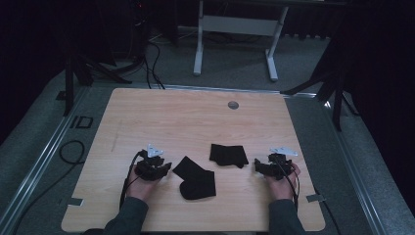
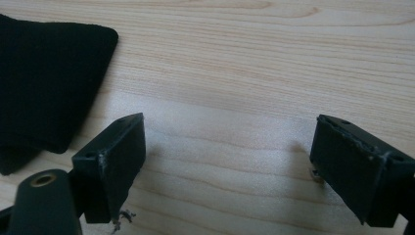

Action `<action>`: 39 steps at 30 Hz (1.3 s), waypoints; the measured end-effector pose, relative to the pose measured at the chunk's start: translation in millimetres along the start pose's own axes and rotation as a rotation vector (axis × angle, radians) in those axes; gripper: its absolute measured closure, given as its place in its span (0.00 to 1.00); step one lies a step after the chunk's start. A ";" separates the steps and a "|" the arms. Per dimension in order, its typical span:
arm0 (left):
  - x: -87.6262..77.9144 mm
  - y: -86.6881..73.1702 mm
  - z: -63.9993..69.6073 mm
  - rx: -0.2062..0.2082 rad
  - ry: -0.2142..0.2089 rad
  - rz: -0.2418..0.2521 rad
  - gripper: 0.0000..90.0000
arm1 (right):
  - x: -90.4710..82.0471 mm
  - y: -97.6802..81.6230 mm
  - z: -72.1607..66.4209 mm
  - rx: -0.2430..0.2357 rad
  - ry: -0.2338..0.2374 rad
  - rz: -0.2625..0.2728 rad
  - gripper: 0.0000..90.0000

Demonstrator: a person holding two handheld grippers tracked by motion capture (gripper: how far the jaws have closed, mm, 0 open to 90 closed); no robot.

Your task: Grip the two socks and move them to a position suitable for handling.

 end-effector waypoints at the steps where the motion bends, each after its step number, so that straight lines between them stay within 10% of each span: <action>1: 0.1 0.0 -0.2 -0.002 -0.001 0.000 0.70 | -0.1 -0.1 0.0 0.001 0.000 0.001 0.15; 11: -1.1 0.3 -3.3 -0.031 -0.011 0.002 0.70 | -3.1 -1.8 -1.9 -0.001 0.002 -0.005 0.18; 21: 0.2 -0.6 -3.0 -0.031 -0.017 -0.010 0.70 | -13.8 -2.3 -2.2 -0.008 0.021 -0.015 0.62; 39: 0.2 -0.6 -1.6 -0.032 -0.034 -0.011 0.70 | -37.5 6.5 -43.0 -0.165 0.129 -0.003 0.97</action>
Point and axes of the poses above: each handheld gripper's, and its own axes: x roughly forward along the jaws, y roughly out of its top, z roughly to its right, the point moved 4 cm from there along x, roughly forward along the jaws, and after that the axes turned 1 degree about -y, right-handed, at the moved point
